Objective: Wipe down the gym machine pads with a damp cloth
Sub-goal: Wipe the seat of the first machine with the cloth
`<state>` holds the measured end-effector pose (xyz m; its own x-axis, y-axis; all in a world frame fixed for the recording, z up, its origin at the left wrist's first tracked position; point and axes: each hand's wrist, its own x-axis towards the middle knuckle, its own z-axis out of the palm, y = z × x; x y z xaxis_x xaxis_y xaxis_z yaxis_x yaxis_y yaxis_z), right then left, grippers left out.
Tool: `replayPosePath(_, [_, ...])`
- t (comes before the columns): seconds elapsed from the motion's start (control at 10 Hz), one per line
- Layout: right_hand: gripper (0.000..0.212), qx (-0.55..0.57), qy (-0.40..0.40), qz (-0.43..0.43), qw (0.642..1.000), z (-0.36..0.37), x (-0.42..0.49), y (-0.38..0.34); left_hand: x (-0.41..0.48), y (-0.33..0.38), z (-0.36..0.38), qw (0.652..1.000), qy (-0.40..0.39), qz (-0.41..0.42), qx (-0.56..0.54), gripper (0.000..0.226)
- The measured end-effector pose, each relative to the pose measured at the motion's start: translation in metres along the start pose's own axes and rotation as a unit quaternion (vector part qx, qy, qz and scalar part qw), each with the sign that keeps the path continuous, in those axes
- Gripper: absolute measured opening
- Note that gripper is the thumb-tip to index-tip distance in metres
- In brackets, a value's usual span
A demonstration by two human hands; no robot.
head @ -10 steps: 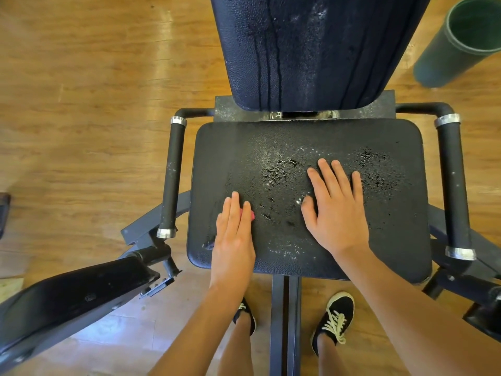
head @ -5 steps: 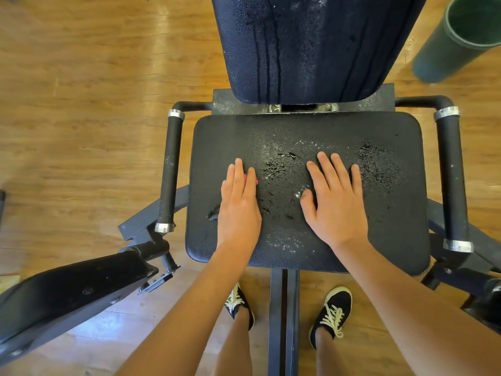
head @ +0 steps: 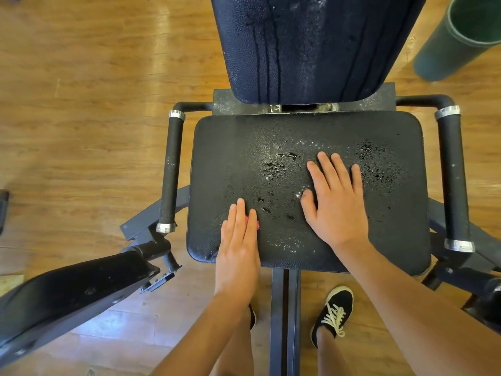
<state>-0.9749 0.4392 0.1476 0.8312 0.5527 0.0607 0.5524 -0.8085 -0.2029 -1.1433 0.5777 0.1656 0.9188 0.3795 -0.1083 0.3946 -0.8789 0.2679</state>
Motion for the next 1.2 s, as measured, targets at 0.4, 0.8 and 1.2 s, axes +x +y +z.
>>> replayPosePath(0.4, [0.055,0.008,0.002,0.002,1.000,0.001,-0.001,-0.001,0.063,0.012,-0.001,0.996,0.037,-0.076,-0.038,0.051])
replayPosePath(0.8, [0.054,0.008,-0.002,-0.001,1.000,0.003,-0.001,0.000,0.184,0.017,-0.018,0.991,0.067,-0.083,-0.078,0.042])
replayPosePath(1.2, [0.054,0.015,-0.011,0.001,1.000,-0.002,0.001,0.000,0.193,0.011,-0.021,0.997,0.036,-0.034,-0.062,0.044])
